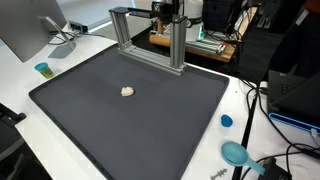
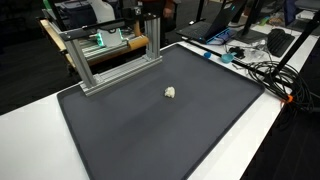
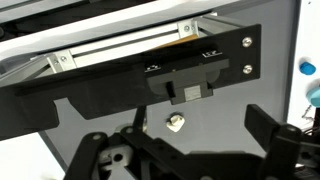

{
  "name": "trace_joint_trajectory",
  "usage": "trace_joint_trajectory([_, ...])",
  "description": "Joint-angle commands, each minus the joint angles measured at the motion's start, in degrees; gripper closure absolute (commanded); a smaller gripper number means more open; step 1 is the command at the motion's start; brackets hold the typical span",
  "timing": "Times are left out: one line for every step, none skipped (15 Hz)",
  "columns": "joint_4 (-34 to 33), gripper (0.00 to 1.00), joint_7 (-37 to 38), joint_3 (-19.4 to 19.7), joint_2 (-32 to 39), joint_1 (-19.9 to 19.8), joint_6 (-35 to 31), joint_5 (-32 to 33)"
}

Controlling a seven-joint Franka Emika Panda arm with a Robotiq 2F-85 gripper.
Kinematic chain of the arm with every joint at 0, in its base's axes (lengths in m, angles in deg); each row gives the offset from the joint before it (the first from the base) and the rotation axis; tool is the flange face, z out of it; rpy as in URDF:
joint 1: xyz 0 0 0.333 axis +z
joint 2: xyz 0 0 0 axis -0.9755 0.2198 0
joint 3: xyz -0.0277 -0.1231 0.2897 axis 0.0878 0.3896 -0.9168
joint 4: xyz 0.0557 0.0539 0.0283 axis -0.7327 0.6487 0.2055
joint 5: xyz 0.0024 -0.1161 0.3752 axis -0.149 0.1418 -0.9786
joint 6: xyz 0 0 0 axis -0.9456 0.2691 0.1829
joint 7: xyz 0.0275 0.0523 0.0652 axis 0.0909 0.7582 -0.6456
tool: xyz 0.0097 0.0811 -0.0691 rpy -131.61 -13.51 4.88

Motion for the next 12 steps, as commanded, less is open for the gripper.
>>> trace_joint_trajectory([-0.2, 0.00, -0.2, -0.2, 0.0, -0.2, 0.2, -0.2])
trace_joint_trajectory([-0.2, 0.00, -0.2, -0.2, 0.0, -0.2, 0.2, -0.2])
trace_joint_trajectory([1.4, 0.00, 1.3, -1.6, -1.0, -0.7, -2.0, 0.9])
trace_joint_trajectory([2.7, 0.00, 1.3, -2.0, -1.9, -0.1, -2.8, 0.5])
trace_joint_trajectory([3.5, 0.00, 1.7, -2.8, -2.4, -0.2, -4.0, 1.0])
trace_joint_trajectory([4.3, 0.00, 1.6, -3.4, -2.7, 0.1, -4.6, 1.0])
trace_joint_trajectory([5.1, 0.00, 1.8, -3.8, -2.9, 0.2, -5.2, 1.0])
trace_joint_trajectory([6.0, 0.00, 1.8, -4.3, -3.1, 0.2, -6.1, 1.3])
trace_joint_trajectory([7.3, 0.00, 0.7, -4.2, -3.3, 0.3, -8.7, 1.7])
trace_joint_trajectory([7.7, 0.00, 0.3, -3.9, -2.4, 0.2, -10.2, 1.8])
trace_joint_trajectory([5.0, 0.00, 0.8, -3.8, -0.8, 0.4, -7.0, 1.1])
trace_joint_trajectory([5.5, 0.00, 0.8, -3.8, -0.7, 0.4, -7.6, 1.1])
